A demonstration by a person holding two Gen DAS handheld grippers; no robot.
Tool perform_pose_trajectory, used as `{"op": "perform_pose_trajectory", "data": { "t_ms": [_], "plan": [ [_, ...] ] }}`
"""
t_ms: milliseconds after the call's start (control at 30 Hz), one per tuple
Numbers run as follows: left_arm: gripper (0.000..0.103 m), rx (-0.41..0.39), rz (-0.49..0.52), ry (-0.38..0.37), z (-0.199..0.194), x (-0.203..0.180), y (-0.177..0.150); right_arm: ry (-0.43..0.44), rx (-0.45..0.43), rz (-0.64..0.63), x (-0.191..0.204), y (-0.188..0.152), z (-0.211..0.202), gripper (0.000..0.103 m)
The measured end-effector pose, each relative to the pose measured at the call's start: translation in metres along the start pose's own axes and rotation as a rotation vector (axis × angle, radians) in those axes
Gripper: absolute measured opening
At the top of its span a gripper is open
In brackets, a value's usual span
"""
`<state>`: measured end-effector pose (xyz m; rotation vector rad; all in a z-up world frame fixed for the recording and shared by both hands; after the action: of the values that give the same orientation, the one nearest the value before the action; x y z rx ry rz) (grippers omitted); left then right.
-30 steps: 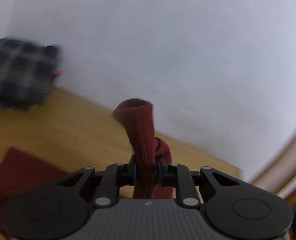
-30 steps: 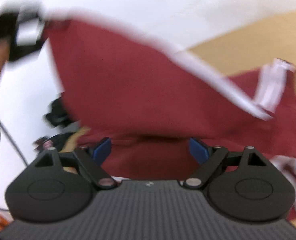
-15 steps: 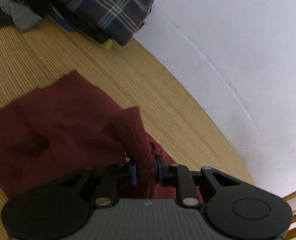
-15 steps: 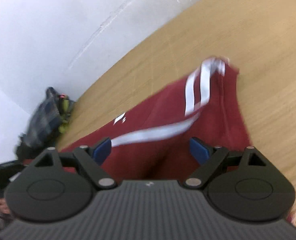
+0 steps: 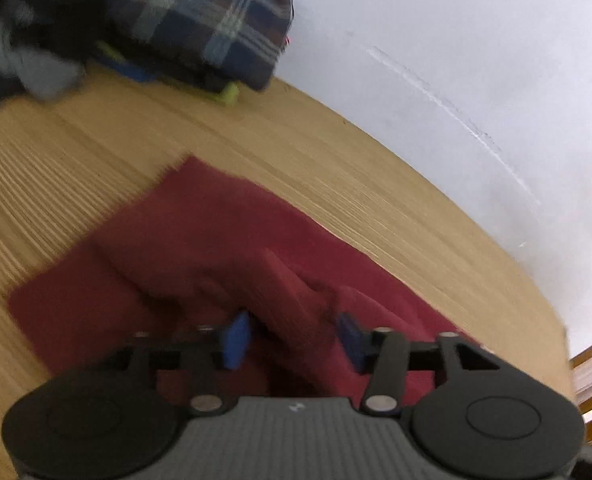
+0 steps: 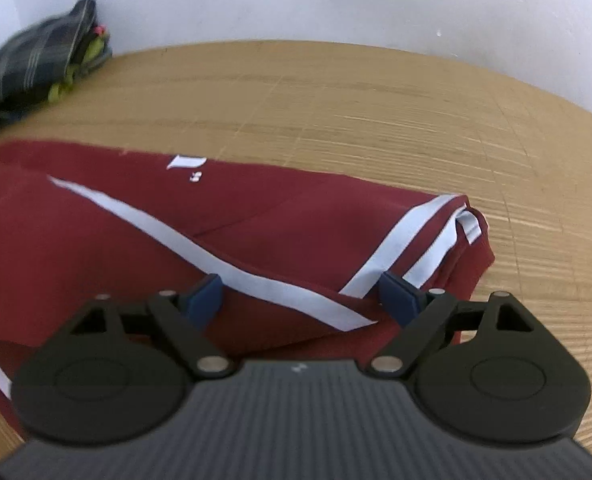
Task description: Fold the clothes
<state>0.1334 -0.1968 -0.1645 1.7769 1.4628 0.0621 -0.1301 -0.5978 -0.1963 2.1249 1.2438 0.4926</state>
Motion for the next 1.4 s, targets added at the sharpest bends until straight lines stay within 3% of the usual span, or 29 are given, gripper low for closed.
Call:
{"op": "perform_pose_trajectory", "data": {
  "t_ms": [100,200,300,433,533,633,800,933,1000,1033,1067,1100,1167,1267,1367,1400],
  "plan": [
    [0.065,-0.021,0.012,-0.005,-0.021,0.013,0.013,-0.02,0.018,0.029,-0.002,0.003,-0.007,0.086],
    [0.069,0.035,0.068,0.04,-0.028,0.021,0.015,-0.059,-0.047,0.043,0.013,0.02,-0.032,0.086],
    [0.069,0.121,0.182,0.095,-0.026,0.017,0.009,0.004,-0.112,-0.001,0.061,0.037,-0.054,0.086],
    [0.069,0.214,0.326,0.149,-0.025,0.014,0.0,0.145,-0.097,-0.07,0.155,0.047,-0.054,0.086],
    [0.069,0.261,0.394,0.178,-0.02,0.025,-0.003,0.164,-0.111,-0.117,0.22,0.048,-0.05,0.086],
    [0.069,0.334,0.421,0.141,-0.019,0.04,-0.007,0.154,-0.121,-0.124,0.276,0.053,-0.046,0.086],
    [0.069,0.372,0.496,0.06,-0.023,0.061,-0.006,0.319,-0.145,-0.137,0.368,0.073,-0.04,0.086],
    [0.069,0.384,0.511,0.019,-0.028,0.073,0.002,0.26,-0.122,-0.265,0.422,0.084,-0.015,0.086],
    [0.069,0.377,0.514,0.006,-0.029,0.075,0.006,0.224,-0.138,-0.263,0.423,0.088,-0.015,0.07],
    [0.069,0.375,0.516,0.0,-0.028,0.076,0.008,0.207,-0.15,-0.253,0.421,0.09,-0.015,0.067],
    [0.069,0.373,0.516,-0.004,-0.027,0.077,0.01,0.19,-0.162,-0.243,0.419,0.093,-0.016,0.056],
    [0.069,0.373,0.514,-0.007,-0.026,0.078,0.011,0.173,-0.173,-0.233,0.417,0.095,-0.017,0.037],
    [0.069,0.377,0.508,-0.014,-0.024,0.077,0.013,0.14,-0.196,-0.213,0.412,0.099,-0.019,0.021],
    [0.069,0.377,0.514,-0.028,-0.023,0.076,0.016,0.089,-0.23,-0.184,0.406,0.105,-0.023,0.016],
    [0.07,0.359,0.508,-0.032,-0.021,0.076,0.022,0.117,-0.476,-0.071,0.392,0.132,-0.071,0.017],
    [0.07,0.359,0.501,-0.033,-0.02,0.077,0.023,0.139,-0.51,-0.066,0.391,0.135,-0.077,0.017]
  ]
}}
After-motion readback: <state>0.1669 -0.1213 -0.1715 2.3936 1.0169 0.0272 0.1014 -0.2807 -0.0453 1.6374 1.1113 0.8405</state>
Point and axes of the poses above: each gripper's, at about its wrist camera, not at the fingertips, and z roughly the way its jaws point, x to its left, y to its top, the point moved 9 cm from there along z, roughly the way its jaws point, and after that the axes turned 1 degree about -y, right-handed, at the moved point
